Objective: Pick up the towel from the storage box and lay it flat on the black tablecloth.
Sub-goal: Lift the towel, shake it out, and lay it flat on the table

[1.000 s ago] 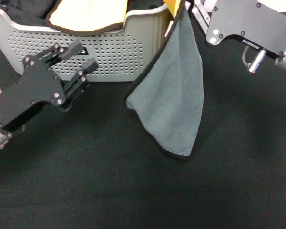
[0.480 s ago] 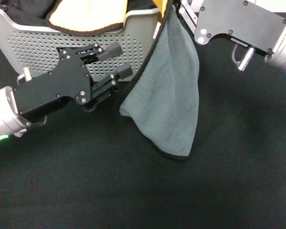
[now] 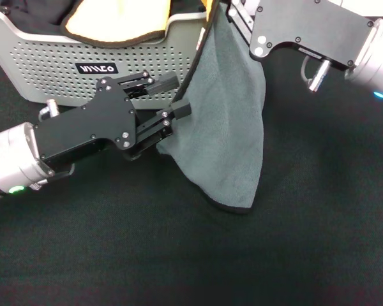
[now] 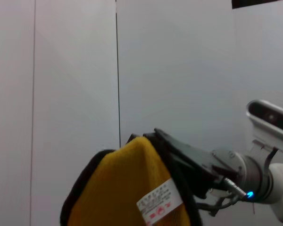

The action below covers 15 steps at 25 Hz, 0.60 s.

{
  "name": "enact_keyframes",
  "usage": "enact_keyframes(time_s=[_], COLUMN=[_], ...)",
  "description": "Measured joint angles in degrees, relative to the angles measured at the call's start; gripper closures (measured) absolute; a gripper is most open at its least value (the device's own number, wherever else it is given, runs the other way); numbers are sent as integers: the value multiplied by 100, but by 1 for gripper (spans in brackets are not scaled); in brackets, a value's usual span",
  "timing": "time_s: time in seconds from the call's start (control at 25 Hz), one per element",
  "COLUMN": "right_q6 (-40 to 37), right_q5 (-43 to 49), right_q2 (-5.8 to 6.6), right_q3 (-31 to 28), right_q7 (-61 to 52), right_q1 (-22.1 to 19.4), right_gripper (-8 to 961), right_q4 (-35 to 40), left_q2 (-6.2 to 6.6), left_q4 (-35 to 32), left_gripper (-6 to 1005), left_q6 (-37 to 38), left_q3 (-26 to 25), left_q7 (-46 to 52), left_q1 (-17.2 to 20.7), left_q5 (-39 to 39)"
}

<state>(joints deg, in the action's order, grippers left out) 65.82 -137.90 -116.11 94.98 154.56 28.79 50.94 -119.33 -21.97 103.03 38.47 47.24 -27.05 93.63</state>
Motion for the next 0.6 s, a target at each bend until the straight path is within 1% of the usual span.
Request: enact_keyframes(time_s=[0.24, 0.36, 0.6], right_q6=[1, 3, 3], right_q5=[-6, -13, -3], right_q2=[-7, -4, 15], right_q3=[27, -2, -174], right_q7=[22, 24, 29], right_q1=[-19, -14, -41], right_gripper=[927, 926, 925], right_q4=[75, 150, 388], left_q2=[-8, -36, -42], left_q4=[66, 76, 158], left_gripper=[611, 612, 615], left_q6=[-175, -377, -627], left_q3=[3, 3, 52], left_q7=[20, -6, 13], left_q1=[-46, -7, 5], left_q5=[54, 86, 309])
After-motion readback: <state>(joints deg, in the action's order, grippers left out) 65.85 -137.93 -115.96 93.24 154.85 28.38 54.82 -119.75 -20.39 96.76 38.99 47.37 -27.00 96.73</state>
